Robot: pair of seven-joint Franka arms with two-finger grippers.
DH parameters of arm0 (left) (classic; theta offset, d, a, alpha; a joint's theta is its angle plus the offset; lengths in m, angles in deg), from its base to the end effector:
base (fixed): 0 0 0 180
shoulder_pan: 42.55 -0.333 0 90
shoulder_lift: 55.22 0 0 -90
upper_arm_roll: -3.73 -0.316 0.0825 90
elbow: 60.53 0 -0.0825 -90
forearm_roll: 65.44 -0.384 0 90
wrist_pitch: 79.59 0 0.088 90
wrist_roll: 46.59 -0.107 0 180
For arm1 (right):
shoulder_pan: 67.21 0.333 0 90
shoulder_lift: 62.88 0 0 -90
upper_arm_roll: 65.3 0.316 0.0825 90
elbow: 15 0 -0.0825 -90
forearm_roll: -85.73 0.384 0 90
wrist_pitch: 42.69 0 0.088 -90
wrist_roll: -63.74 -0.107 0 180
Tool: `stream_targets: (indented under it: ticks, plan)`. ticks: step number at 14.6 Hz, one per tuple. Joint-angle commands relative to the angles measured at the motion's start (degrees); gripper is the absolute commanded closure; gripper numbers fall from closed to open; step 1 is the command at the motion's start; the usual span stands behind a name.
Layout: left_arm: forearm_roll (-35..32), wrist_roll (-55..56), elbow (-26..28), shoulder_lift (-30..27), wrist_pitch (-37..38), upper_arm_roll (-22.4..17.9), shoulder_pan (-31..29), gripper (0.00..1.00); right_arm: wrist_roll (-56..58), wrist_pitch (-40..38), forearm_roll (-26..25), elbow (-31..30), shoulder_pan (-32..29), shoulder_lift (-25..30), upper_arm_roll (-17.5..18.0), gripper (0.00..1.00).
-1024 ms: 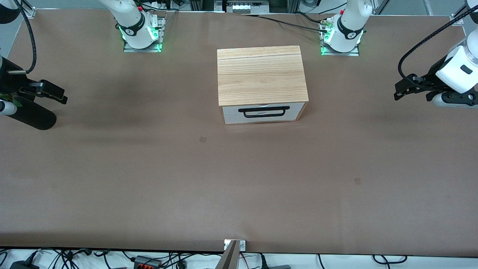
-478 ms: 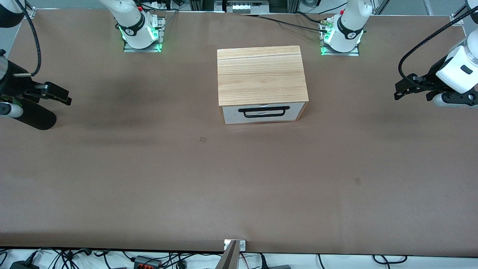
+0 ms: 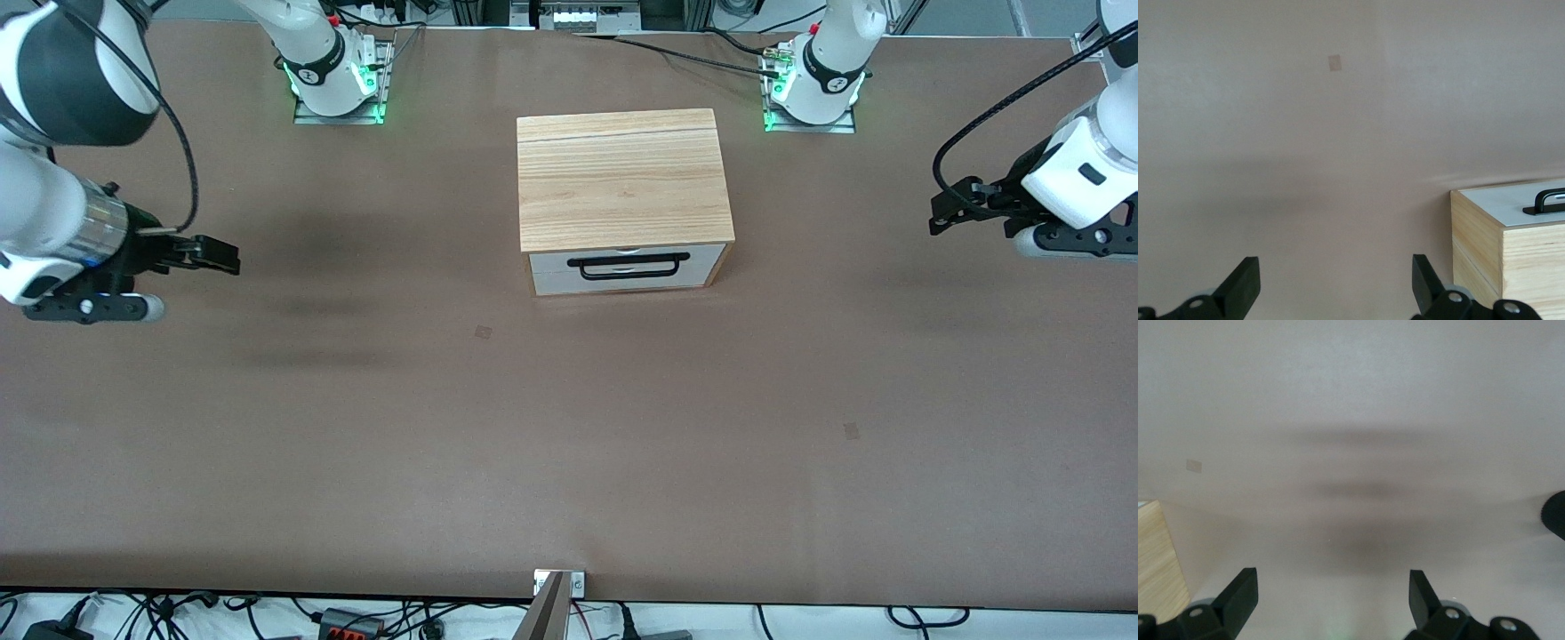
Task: Pull top drawer with both arms simultaneously
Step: 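Move the right gripper toward the drawer handle while the left gripper approaches too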
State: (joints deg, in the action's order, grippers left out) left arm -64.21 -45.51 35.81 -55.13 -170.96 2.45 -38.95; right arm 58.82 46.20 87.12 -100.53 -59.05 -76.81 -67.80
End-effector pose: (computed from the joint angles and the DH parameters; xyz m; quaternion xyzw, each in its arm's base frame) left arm 0.5515 -0.0246 0.5735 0.9989 -0.0101 -0.0444 0.0094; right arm 0.6118 0.0660 0.5169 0.9957 0.0057 -0.0922 0.0017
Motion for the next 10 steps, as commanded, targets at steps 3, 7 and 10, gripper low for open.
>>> stream_targets:
  ticks: [3, 7, 10]
  plan:
    - [0.4, -1.0, -1.4, 2.7, 5.5, 0.5, 0.3, 0.0, -0.4, 1.0, 7.4, 0.0, 2.1, -2.4, 0.0, 0.0]
    - [6.3, -2.1, -1.5, 5.7, 6.1, 1.6, 0.8, 0.0, 4.5, 6.2, 32.1, 0.1, -1.4, -7.8, -0.7, 0.0]
    - [14.8, -6.4, -1.4, 9.2, 5.8, 1.4, -0.6, 0.0, 8.6, 4.6, 48.6, -0.1, -2.4, -12.6, -0.7, 0.0]
